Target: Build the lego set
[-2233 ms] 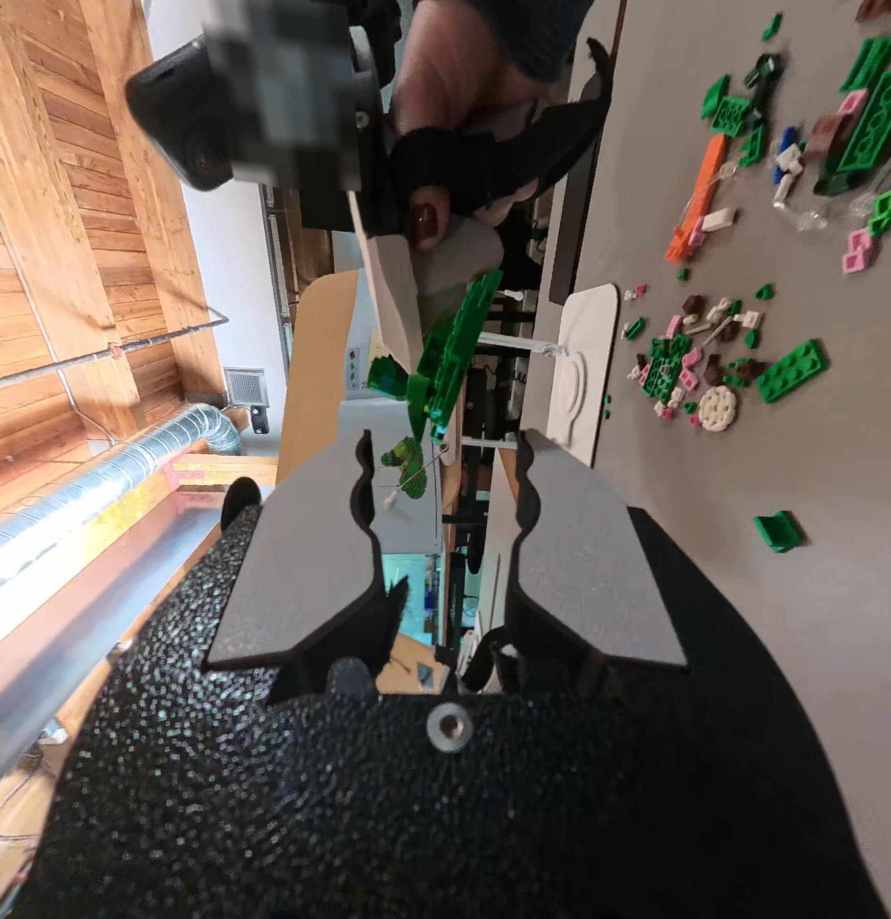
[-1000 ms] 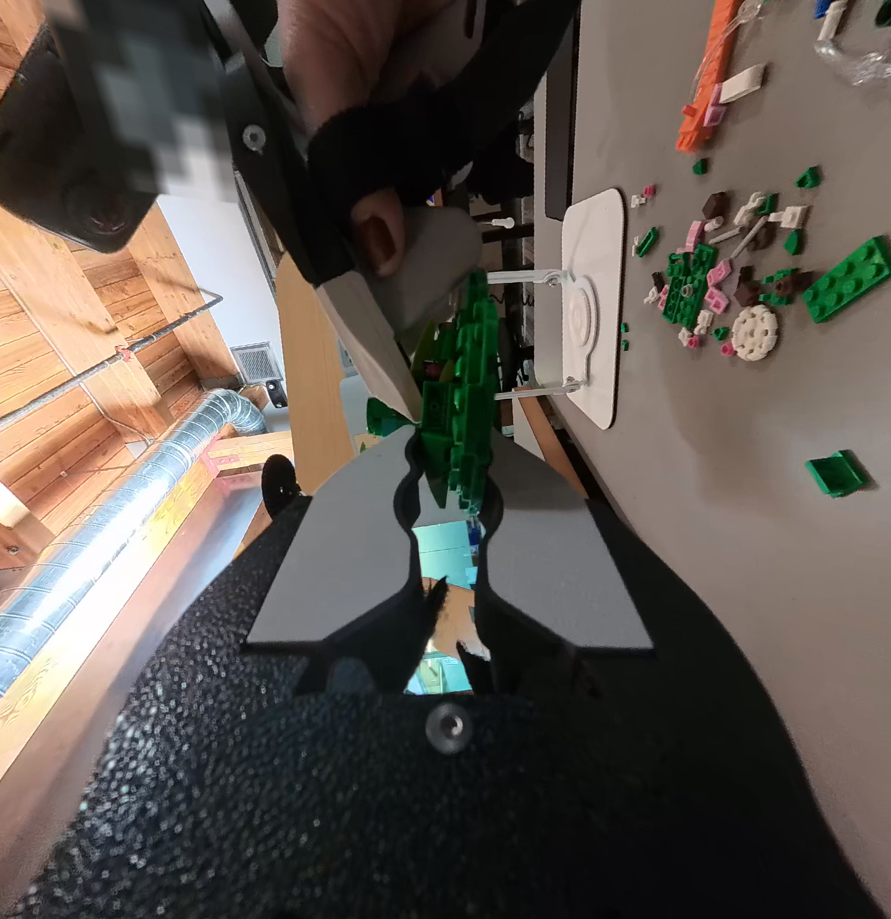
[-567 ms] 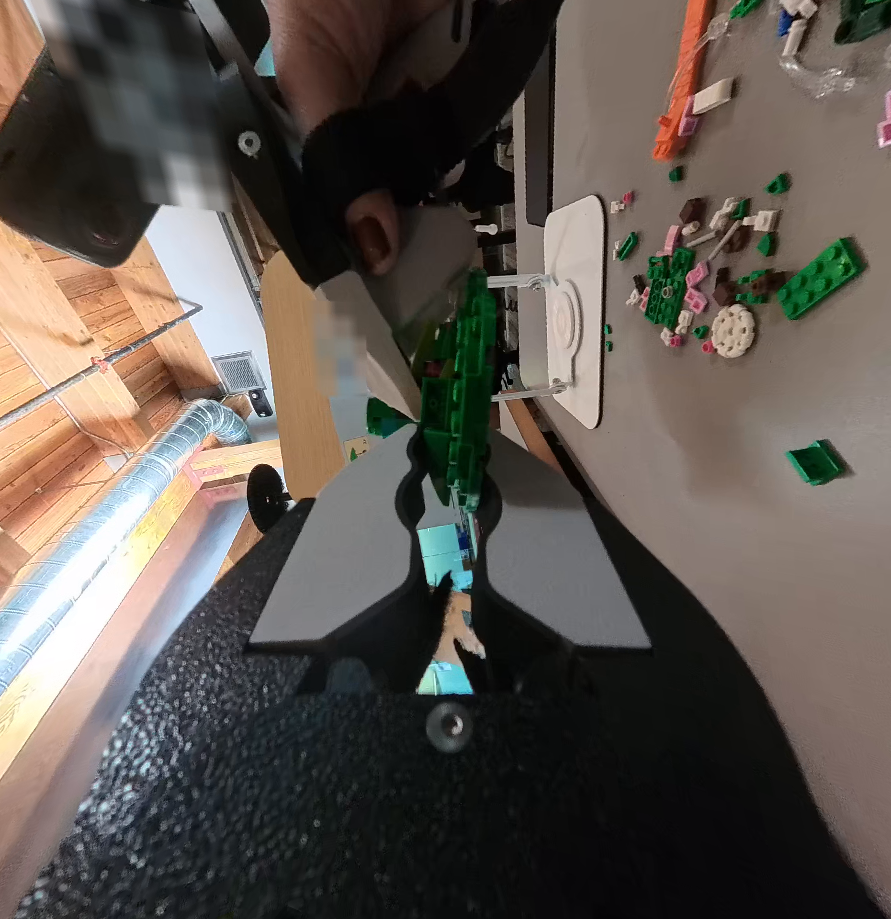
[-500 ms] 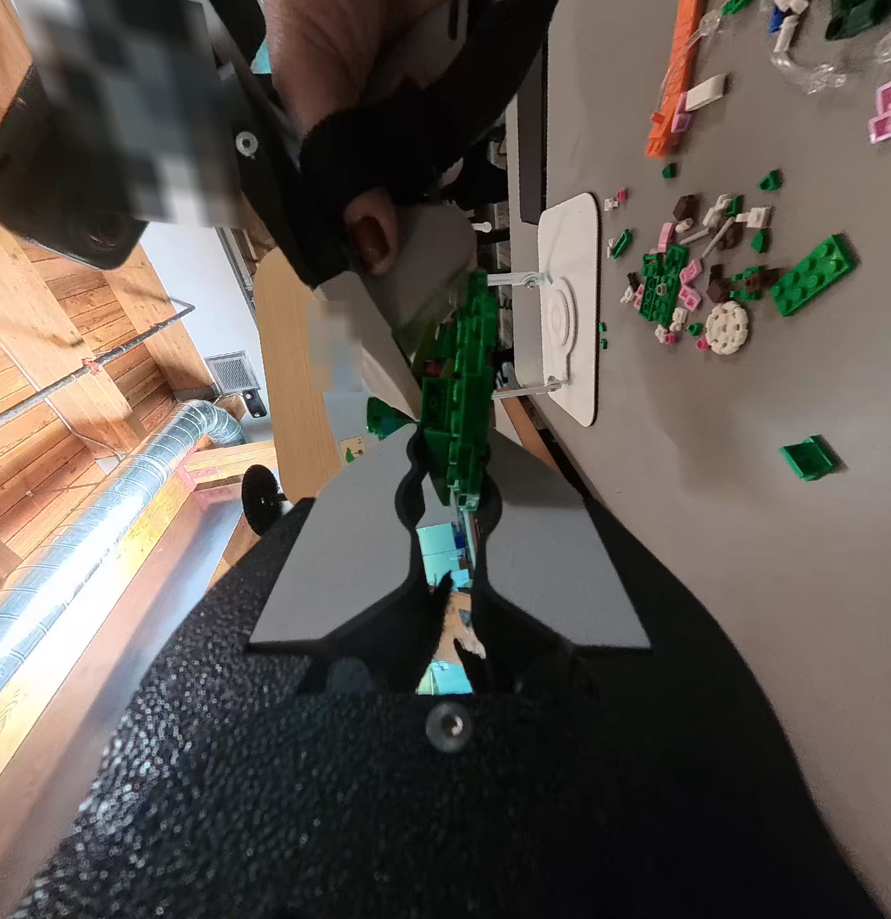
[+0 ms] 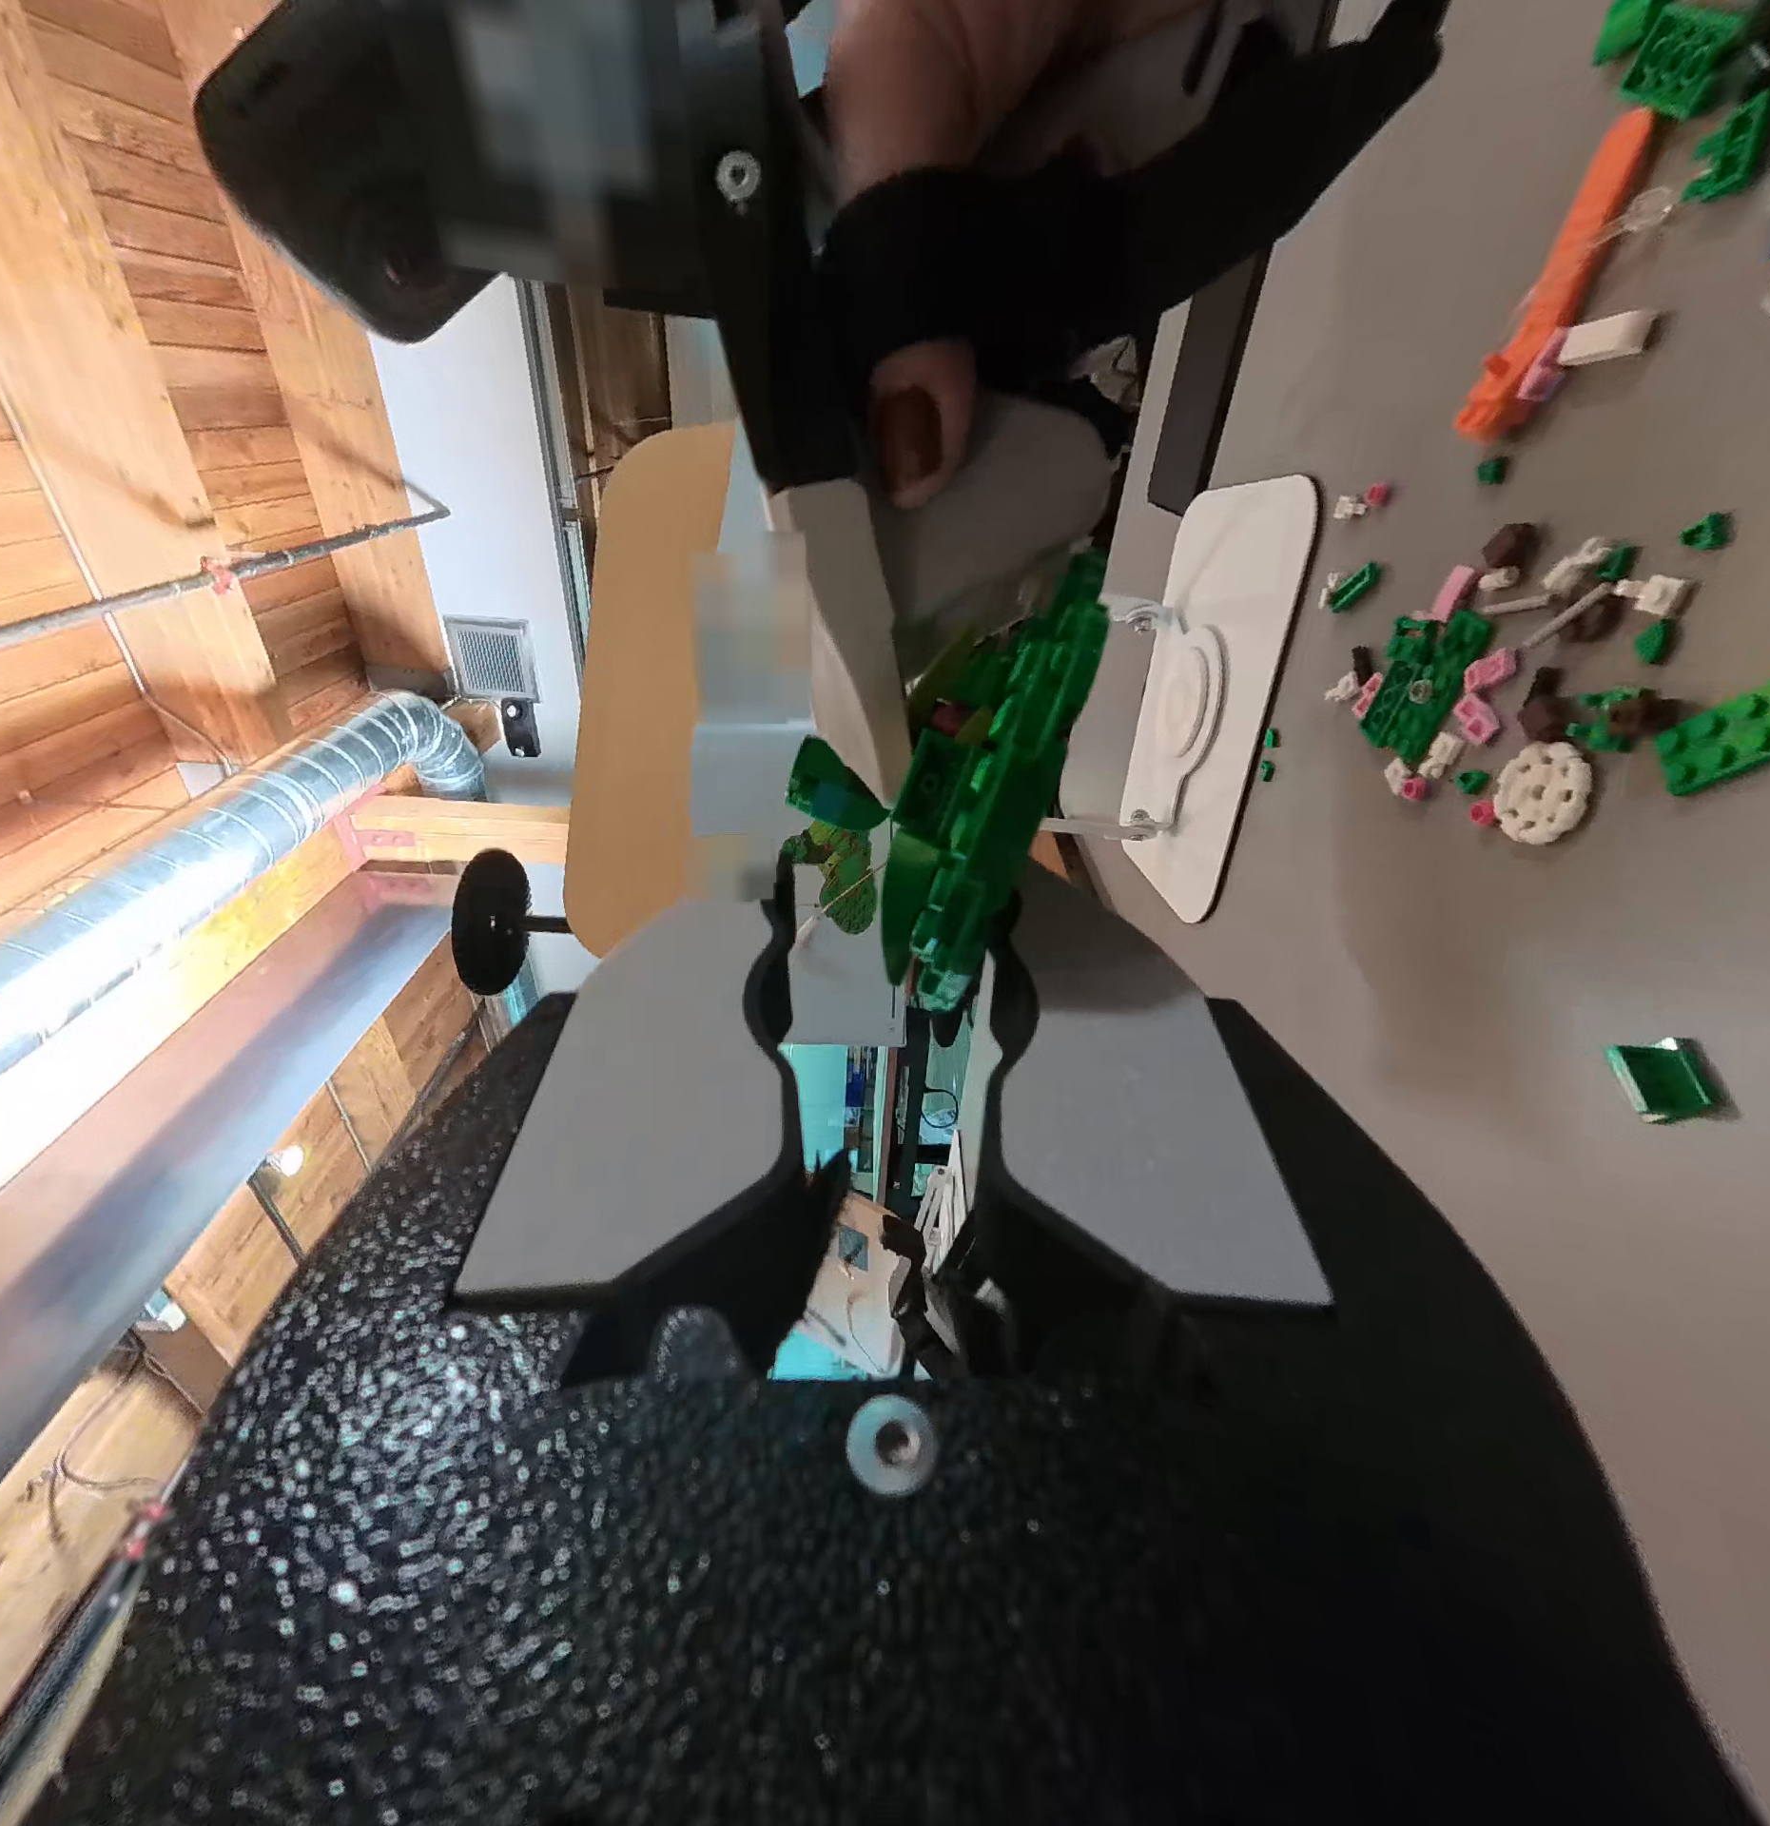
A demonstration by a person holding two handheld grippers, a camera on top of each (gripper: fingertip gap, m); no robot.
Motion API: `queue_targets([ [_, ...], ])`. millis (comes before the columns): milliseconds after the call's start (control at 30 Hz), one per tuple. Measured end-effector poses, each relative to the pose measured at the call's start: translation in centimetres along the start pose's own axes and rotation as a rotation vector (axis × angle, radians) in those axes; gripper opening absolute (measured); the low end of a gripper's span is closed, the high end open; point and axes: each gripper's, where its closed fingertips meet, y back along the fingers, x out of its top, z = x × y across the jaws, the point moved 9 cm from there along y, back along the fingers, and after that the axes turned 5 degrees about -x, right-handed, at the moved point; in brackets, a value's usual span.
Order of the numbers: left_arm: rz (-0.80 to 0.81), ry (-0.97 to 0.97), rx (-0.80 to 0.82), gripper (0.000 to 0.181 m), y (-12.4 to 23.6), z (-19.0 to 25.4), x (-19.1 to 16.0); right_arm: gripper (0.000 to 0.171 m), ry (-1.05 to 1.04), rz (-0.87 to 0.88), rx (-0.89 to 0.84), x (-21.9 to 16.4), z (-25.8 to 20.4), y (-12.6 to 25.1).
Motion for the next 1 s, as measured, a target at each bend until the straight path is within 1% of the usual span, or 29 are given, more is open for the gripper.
queue_targets([
  [67,0.012,-0.055,-0.01,0.03,0.1,0.2,0.1,0.026,0.008,-0.003,0.004,0.0,-0.1,0.0],
  [133,0.018,-0.104,-0.014,0.018,0.1,0.4,0.1,0.026,0.008,0.004,0.011,0.2,-0.2,0.1],
  [467,0.021,-0.151,-0.03,0.015,0.3,0.7,0.4,0.026,0.069,-0.039,-0.015,0.4,-0.7,0.2],
  [567,0.017,-0.123,-0.034,0.015,0.3,0.7,0.3,0.026,0.066,-0.028,-0.016,0.4,-0.6,0.1],
  [633,-0.003,-0.079,-0.034,0.016,0.1,0.6,0.1,0.026,0.075,0.012,-0.054,0.5,-0.4,0.0],
  [733,-0.057,-0.005,0.005,0.017,-0.2,0.6,-0.7,0.043,0.11,0.091,-0.133,0.7,0.2,1.0],
  [767,-0.083,0.027,0.032,0.017,-0.3,0.7,-1.2,0.045,0.11,0.093,-0.156,0.7,0.5,1.5],
  [833,-0.116,0.086,0.059,0.017,-0.4,1.3,-1.9,0.045,0.097,0.096,-0.158,0.5,1.0,2.8],
  [933,-0.144,0.135,0.067,0.017,-0.6,3.6,-2.9,0.041,0.053,0.035,-0.078,0.1,1.0,4.1],
  [1000,-0.155,0.116,0.061,0.017,-0.8,5.8,-3.5,0.039,0.068,-0.073,-0.01,-0.5,0.2,4.3],
])
